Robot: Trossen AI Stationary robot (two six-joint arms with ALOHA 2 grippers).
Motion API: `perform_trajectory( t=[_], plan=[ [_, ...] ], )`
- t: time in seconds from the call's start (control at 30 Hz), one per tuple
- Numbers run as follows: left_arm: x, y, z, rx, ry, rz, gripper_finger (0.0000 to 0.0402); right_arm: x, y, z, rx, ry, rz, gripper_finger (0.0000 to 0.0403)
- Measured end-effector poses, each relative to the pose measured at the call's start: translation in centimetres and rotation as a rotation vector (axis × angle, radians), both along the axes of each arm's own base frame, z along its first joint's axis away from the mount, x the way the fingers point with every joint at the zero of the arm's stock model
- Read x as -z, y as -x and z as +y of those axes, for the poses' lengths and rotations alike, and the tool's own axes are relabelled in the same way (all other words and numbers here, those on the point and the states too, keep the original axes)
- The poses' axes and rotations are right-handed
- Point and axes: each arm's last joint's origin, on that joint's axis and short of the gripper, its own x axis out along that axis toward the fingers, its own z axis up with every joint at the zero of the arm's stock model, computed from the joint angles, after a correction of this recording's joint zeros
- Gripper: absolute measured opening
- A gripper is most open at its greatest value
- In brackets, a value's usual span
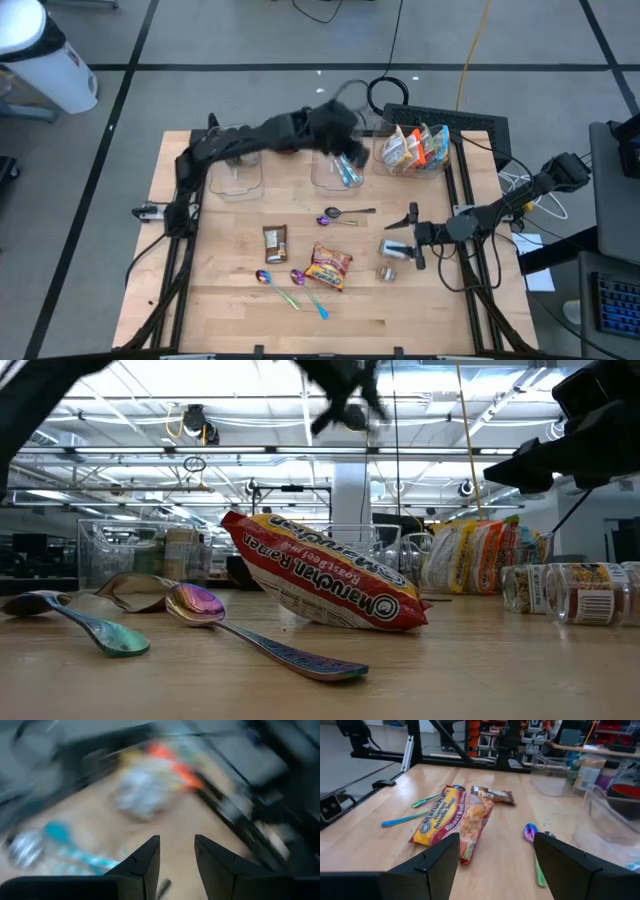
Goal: Pick & Place Food Item
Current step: Put the silver spoon into the middle transparent bin
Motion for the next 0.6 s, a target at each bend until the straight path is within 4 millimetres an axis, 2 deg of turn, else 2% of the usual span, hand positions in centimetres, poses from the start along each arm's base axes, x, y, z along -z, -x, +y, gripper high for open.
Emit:
perform_trajectory(
  t=[0.13, 0.3, 0.37, 0.47, 0.6],
  plan=[
    [-2.9, -0.2, -7.5, 0.236, -0.277, -0.049, 0.0129, -0.2, -0.1, -0.2, 0.008, 0.028, -0.023, 0.0247],
    [-4.2, -0.3, -16.6, 0.434, -0.523, -0.123, 0.0129, -0.4, -0.2, -0.3, 0.014, 0.026, -0.043, 0.0247],
    [-4.1, -0.1, -19.7, 0.498, -0.577, -0.134, 0.0129, -0.4, -0.2, -0.3, 0.015, 0.016, -0.043, 0.0247],
    [-3.3, 0.4, -23.1, 0.548, -0.628, -0.114, 0.0129, -0.5, -0.2, -0.3, 0.018, -0.013, -0.043, 0.0247],
    [-0.3, 0.6, -25.6, 0.535, -0.650, -0.047, 0.0129, -0.5, -0.2, -0.3, 0.022, -0.040, -0.041, 0.0247]
  ],
)
